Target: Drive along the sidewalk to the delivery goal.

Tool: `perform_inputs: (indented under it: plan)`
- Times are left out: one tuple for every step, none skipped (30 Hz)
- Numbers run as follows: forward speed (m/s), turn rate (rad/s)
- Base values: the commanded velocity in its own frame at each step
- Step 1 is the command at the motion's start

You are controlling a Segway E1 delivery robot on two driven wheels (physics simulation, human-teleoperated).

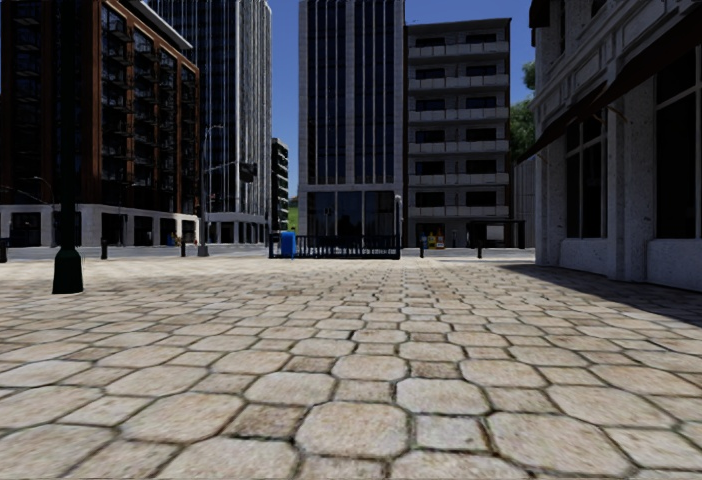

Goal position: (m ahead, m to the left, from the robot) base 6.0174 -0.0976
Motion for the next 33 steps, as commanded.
perform_inputs:
  plan:
    - [2.0, 0.0]
    - [2.0, 0.0]
    - [2.0, 0.0]
    - [2.0, 0.0]
    - [2.0, 0.0]
    - [2.0, 0.0]
    - [2.0, 0.0]
    - [2.0, 0.0]
    - [2.0, 0.0]
    - [2.0, 0.0]
    - [2.0, 0.0]
    - [2.0, 0.0]
    - [2.0, 0.0]
    - [2.0, 0.0]
    - [2.0, 0.0]
    - [2.0, 0.0]
    - [2.0, 0.0]
    - [2.0, 0.0]
    - [2.0, 0.0]
    - [2.0, 0.0]
    - [2.0, 0.0]
    - [2.0, 0.0]
    - [2.0, 0.0]
    - [2.0, 0.0]
    - [2.0, 0.0]
    - [2.0, 0.0]
    - [2.0, 0.0]
    - [2.0, 0.0]
    - [2.0, 0.0]
    - [2.0, 0.0]
    - [2.0, 0.0]
    - [2.0, 0.0]
    - [2.0, 0.0]
